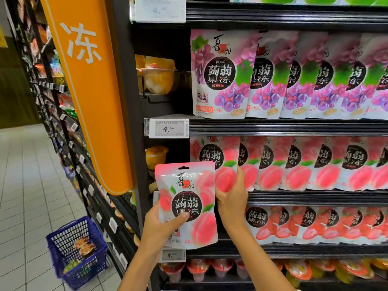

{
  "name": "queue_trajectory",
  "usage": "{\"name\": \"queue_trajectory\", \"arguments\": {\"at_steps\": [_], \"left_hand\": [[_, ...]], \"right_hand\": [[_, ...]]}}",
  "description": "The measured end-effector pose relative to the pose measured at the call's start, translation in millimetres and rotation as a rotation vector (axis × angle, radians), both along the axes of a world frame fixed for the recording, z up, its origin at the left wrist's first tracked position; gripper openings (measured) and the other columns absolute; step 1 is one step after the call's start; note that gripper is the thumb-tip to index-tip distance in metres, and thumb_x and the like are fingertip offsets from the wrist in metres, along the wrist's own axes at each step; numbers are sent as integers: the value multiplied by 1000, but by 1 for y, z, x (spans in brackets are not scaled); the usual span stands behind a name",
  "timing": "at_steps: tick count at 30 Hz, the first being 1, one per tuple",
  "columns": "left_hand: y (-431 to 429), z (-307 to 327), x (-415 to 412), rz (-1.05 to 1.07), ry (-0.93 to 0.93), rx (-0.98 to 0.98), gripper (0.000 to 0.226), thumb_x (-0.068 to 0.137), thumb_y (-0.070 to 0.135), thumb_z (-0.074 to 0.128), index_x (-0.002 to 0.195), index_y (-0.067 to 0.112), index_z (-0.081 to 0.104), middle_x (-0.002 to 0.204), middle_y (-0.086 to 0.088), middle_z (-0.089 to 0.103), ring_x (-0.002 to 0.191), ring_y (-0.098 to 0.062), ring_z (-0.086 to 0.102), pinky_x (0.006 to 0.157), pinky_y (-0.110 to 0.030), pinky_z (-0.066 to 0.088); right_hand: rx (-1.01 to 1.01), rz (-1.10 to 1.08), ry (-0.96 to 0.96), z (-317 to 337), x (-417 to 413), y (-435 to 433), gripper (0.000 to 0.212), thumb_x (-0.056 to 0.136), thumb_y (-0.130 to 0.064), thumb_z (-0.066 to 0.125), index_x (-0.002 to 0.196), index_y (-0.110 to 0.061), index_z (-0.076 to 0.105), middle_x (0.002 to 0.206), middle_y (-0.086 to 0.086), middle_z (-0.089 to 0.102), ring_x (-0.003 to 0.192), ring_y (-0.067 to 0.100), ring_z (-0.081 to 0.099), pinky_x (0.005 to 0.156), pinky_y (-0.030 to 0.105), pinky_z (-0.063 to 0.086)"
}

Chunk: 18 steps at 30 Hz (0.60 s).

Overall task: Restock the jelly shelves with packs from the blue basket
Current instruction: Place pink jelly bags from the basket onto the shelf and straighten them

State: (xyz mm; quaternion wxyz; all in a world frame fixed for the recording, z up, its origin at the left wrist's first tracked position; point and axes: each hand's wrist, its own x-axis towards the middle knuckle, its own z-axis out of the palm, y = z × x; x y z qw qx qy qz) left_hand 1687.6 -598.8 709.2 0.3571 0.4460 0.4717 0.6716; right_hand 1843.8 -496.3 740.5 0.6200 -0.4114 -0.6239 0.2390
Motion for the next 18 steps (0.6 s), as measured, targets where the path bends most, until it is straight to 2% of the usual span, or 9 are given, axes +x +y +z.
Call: {"name": "queue_trajectory", "arguments": {"at_steps": [1,3,6,8,10,13,16,18], "left_hand": [[0,-1,0,-4,-5,3,55,61,24,88,112,21,67,103,-7,76,94,-22,73,69,-27,59],[-1,-2,0,-7,-10,9,51,63,18,85,111,20,68,102,-8,76,93,-23,73,69,-26,59],[-2,-4,-1,4,-13,14,48,63,17,84,108,18,68,101,-8,76,93,-24,73,69,-26,58],[-3,-5,-2,8,-20,14,49,63,18,84,109,18,68,102,-8,76,94,-24,73,70,-26,58],[-4,-3,-2,14,-21,13,52,61,24,87,109,21,68,102,-8,76,93,-24,73,68,-27,59],[-6,-2,-1,21,-14,14,57,56,36,88,108,24,69,103,-7,76,94,-22,73,70,-28,59],[-7,-1,-2,22,-21,18,59,57,36,88,111,25,68,104,-6,75,95,-22,73,69,-29,59],[-7,0,-3,20,-20,18,58,57,37,88,111,27,68,105,-6,75,96,-22,73,69,-28,59]], "right_hand": [[24,-40,-65,-1,2,-1,66,77,-21,78,134,-10,46,109,-2,56,99,19,53,83,35,48],[49,-148,-194,-2,9,-5,64,79,-31,79,131,-9,50,101,-2,48,93,17,46,79,36,48],[3,-118,-291,0,25,-9,66,78,-48,75,133,-20,53,94,-2,56,90,18,52,75,39,51],[-60,-34,-300,3,34,-9,68,76,-51,77,134,-27,52,109,-5,66,102,16,61,82,41,54],[-93,-41,-317,8,38,-7,68,75,-47,80,134,-30,52,116,-6,68,109,16,63,85,43,55],[-101,-144,-310,10,34,-6,66,75,-44,81,132,-28,52,112,-1,69,105,21,65,82,43,56],[-116,-194,-285,5,26,-4,64,75,-47,80,130,-32,52,106,1,69,99,22,65,78,41,55],[-114,-214,-276,2,22,-2,62,75,-49,78,129,-35,53,102,1,68,90,18,61,71,36,51]]}}
